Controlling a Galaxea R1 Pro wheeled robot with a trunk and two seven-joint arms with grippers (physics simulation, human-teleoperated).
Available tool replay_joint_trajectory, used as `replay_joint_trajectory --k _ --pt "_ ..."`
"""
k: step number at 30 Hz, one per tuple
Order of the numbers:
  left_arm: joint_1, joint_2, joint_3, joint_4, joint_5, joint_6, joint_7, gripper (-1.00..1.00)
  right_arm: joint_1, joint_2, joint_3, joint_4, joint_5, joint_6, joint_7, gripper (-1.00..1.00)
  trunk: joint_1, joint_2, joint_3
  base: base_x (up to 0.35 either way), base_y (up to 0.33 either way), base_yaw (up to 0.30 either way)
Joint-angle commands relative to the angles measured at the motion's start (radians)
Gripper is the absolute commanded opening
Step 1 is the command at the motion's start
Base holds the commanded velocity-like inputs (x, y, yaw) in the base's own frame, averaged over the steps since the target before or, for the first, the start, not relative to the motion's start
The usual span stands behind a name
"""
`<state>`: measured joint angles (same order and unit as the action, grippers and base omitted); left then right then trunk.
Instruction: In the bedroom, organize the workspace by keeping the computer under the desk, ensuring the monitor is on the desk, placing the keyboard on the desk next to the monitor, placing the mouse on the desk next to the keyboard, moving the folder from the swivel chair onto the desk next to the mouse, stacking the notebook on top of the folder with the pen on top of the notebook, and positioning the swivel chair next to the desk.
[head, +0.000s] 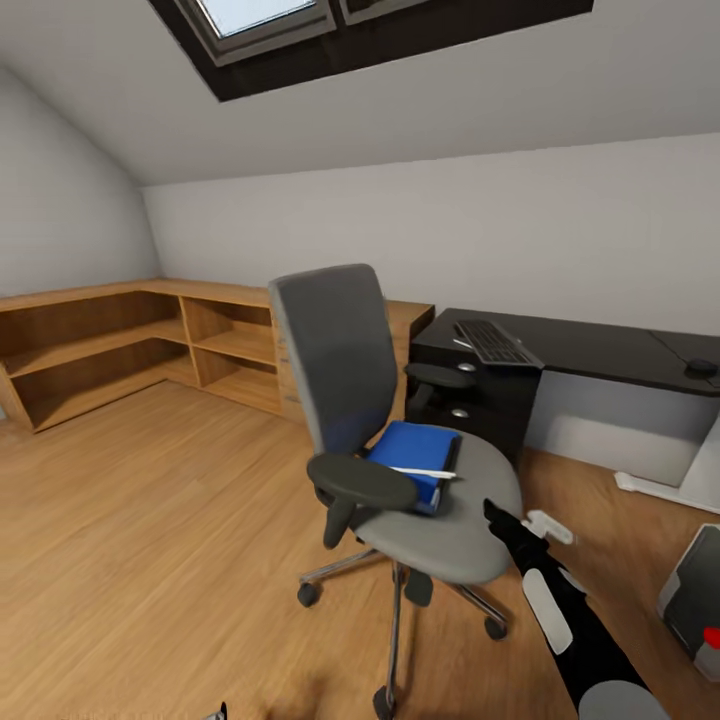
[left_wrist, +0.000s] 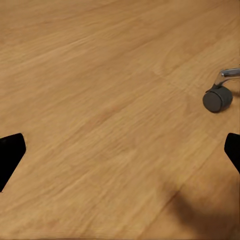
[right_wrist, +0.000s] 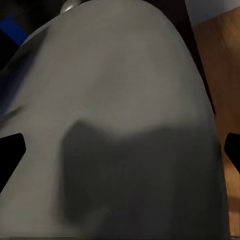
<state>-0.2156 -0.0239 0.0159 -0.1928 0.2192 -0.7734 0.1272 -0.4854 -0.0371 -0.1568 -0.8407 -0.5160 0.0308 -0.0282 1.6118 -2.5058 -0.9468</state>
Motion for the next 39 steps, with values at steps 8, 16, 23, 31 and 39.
replay_joint_trajectory --k 8,16,23,31,39 --pt "-0.001 0.0 0.001 0.001 0.0 -0.003 0.002 1.0 0.001 -0.002 0.031 0.008 -0.016 0.027 -0.001 1.0 0.0 0.0 -0.001 -0.015 0.0 0.08" --pt "-0.002 0.0 0.001 0.001 0.0 -0.003 0.001 1.0 0.001 -0.002 0.031 0.008 -0.016 0.026 0.001 1.0 0.0 0.0 0.001 -0.218 0.0 -0.034" --pt "-0.001 0.0 0.001 0.001 0.0 -0.003 0.002 1.0 0.001 -0.001 0.032 0.008 -0.016 0.026 0.001 1.0 0.0 0.0 0.002 -0.04 0.0 -0.013" --pt "-0.001 -0.001 0.001 0.001 0.0 -0.003 0.0 1.0 0.001 0.0 0.033 0.009 -0.016 0.026 0.001 1.0 0.0 0.0 0.002 -0.183 0.0 -0.001" --pt "-0.001 -0.001 0.001 0.001 0.0 -0.003 0.001 1.0 0.001 0.001 0.034 0.011 -0.017 0.026 0.001 1.0 0.0 0.0 0.002 -0.116 0.0 0.0"
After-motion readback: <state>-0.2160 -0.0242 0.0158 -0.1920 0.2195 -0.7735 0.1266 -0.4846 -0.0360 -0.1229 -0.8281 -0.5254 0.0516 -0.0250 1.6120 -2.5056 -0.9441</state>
